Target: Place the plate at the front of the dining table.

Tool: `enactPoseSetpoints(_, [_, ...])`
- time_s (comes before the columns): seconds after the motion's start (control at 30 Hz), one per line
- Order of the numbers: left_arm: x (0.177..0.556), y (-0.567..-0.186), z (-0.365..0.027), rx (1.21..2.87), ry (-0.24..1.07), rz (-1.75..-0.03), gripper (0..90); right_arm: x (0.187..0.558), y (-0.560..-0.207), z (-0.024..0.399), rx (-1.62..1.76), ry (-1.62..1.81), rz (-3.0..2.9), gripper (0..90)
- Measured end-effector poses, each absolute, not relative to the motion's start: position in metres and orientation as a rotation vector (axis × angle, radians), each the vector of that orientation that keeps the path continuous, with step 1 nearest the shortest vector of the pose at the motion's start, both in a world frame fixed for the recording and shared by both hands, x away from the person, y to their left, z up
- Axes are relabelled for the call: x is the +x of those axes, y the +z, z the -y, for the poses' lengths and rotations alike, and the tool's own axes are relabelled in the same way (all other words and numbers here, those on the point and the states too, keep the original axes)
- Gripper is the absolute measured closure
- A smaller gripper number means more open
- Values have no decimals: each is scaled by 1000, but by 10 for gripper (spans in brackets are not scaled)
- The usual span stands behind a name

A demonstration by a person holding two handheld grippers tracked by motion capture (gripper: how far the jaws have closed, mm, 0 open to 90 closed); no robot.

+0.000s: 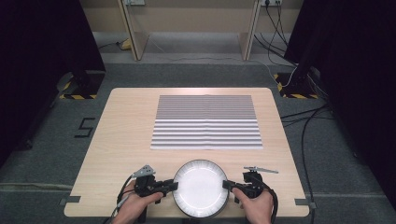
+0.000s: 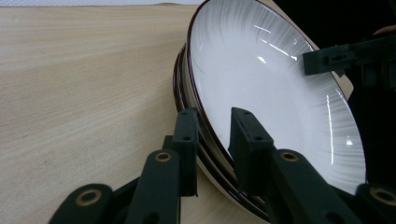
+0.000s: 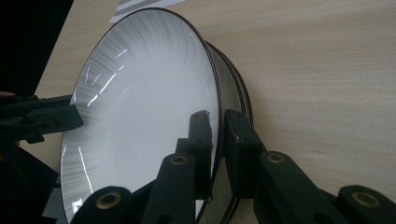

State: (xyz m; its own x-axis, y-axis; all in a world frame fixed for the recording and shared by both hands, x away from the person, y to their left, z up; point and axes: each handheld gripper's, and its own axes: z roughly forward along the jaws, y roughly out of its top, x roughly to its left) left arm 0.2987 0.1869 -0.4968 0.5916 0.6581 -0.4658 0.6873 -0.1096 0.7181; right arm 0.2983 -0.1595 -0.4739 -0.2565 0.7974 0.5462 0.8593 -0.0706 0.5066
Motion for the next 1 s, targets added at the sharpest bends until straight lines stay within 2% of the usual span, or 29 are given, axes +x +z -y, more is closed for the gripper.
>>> enactPoseSetpoints(0.3, [308, -500, -187, 1778, -62, -1110, 722, 307, -478, 161, -1819, -1277, 2094, 819])
enactPoseSetpoints(0.33, [310, -501, -187, 1768, -69, -1112, 721, 309, -479, 161, -1806, -1314, 2077, 792])
enactPoseSetpoints(0.67, [311, -502, -190, 1727, -98, -1111, 712, 310, -488, 160, -1770, -1332, 2001, 726])
enactPoseSetpoints(0.87, [311, -504, -189, 1724, -75, -1088, 715, 312, -488, 160, -1741, -1340, 1989, 676])
enactPoseSetpoints(0.9, [310, -504, -190, 1721, -21, -1048, 715, 312, -488, 161, -1736, -1345, 1987, 669])
enactPoseSetpoints(0.93, [310, -503, -192, 1706, -30, -1048, 761, 311, -489, 161, -1733, -1371, 1965, 638])
enactPoseSetpoints(1.0, [310, -503, -192, 1701, -30, -1047, 771, 311, -489, 161, -1718, -1377, 1984, 638])
